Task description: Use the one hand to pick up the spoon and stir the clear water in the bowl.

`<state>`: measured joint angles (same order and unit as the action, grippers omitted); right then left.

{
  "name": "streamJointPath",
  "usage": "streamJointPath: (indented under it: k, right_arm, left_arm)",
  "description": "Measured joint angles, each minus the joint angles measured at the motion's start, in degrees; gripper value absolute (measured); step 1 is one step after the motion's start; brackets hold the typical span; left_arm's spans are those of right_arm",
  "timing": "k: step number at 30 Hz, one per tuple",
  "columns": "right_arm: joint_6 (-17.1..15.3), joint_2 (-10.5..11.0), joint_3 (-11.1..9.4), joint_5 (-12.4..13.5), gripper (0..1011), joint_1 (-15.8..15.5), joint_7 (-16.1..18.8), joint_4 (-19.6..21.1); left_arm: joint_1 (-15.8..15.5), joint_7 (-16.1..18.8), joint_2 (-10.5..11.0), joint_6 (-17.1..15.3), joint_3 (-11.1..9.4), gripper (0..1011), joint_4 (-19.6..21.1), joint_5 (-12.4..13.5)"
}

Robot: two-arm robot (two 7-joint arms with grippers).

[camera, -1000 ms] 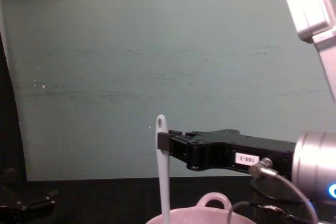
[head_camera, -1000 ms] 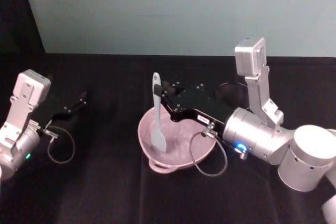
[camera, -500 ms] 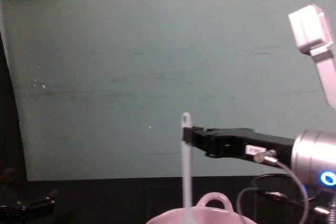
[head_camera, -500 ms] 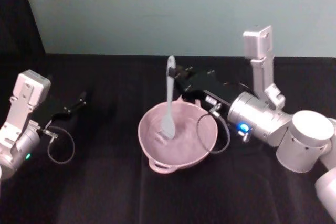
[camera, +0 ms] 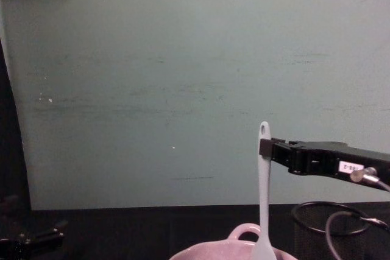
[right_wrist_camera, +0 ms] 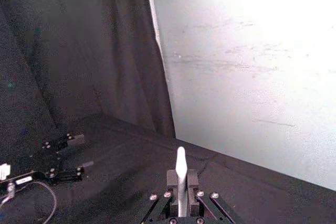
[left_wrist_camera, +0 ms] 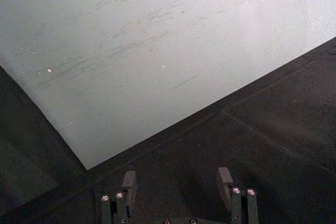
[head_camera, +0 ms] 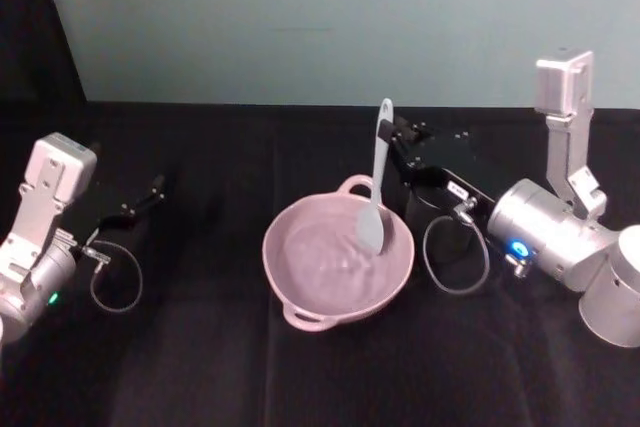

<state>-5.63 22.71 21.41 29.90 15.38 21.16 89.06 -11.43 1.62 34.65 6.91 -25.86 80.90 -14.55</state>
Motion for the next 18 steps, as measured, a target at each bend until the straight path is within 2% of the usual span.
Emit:
streamJointPath:
  k: [6,9,18]
  right_arm:
    - [-0.7,1.3,-0.1,-0.1,111,-1.8,-0.2,3.4]
    - [-1.1,1.7,0.4,-0.5,111,-2.7,-0.1,5.1]
    - [-1.7,1.0,3.5,-1.6,111,-3.5,0.9,7.3]
  left_arm:
    - [0.0,0.0,0.0,0.0,0.0,1011,0.0,0.0]
    - [0.0,0.0,0.0,0.0,0.0,1011,0.0,0.0]
    - [0.0,0.0,0.0,0.0,0.0,1011,0.0,0.0]
